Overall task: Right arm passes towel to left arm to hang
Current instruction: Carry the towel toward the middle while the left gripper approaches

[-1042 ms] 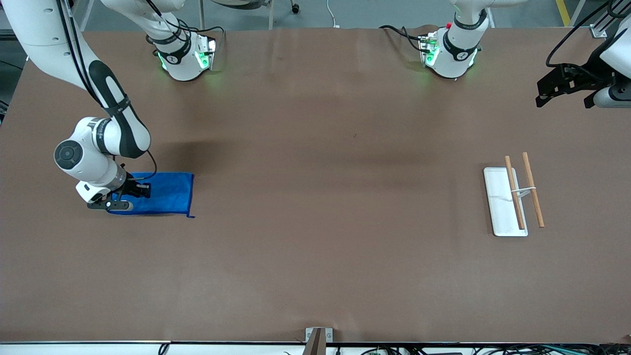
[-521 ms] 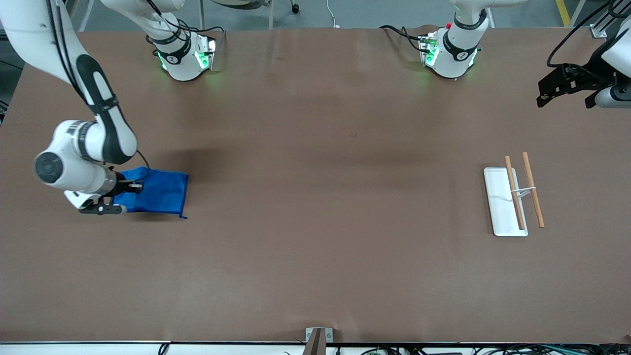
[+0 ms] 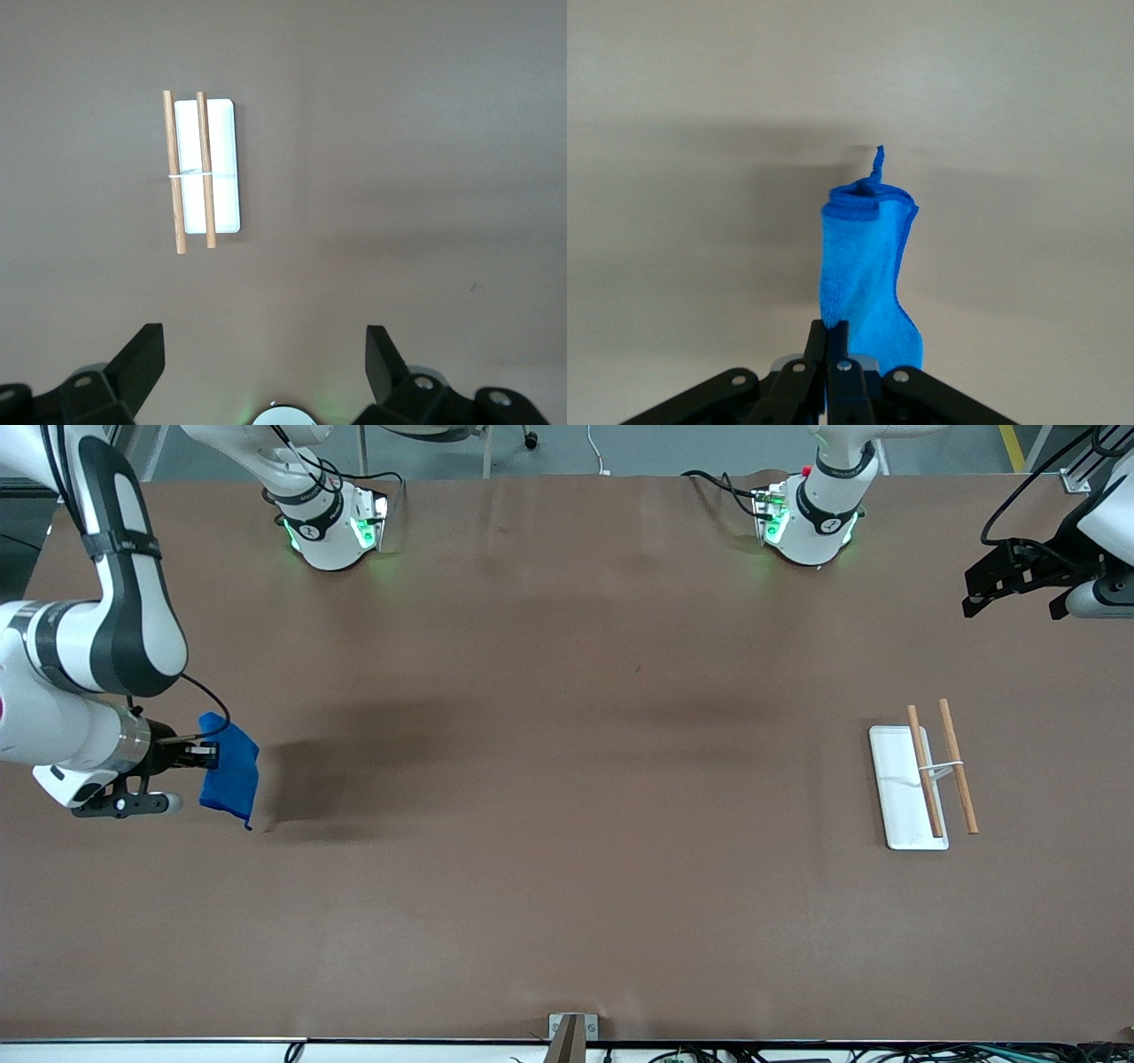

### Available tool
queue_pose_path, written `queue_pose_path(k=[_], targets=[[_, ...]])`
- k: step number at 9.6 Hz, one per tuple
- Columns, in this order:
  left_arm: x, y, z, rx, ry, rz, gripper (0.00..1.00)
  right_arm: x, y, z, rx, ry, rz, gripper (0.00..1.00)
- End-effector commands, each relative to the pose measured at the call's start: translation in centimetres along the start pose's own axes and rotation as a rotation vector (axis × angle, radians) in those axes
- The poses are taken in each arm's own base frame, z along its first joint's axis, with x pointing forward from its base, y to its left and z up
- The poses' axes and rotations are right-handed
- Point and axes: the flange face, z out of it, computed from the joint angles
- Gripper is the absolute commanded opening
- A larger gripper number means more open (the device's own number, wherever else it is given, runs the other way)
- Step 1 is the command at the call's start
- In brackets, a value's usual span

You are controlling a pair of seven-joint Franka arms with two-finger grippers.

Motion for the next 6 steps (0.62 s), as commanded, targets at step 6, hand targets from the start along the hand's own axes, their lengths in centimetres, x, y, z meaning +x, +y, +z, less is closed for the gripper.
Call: queue_pose_path(k=[6], targets=[[2.4,6.5,3.2,-0.213,-0.022,0.103,1.0,0.3,-18.7,-4.7,0.629,0.165,0.017,0.0]])
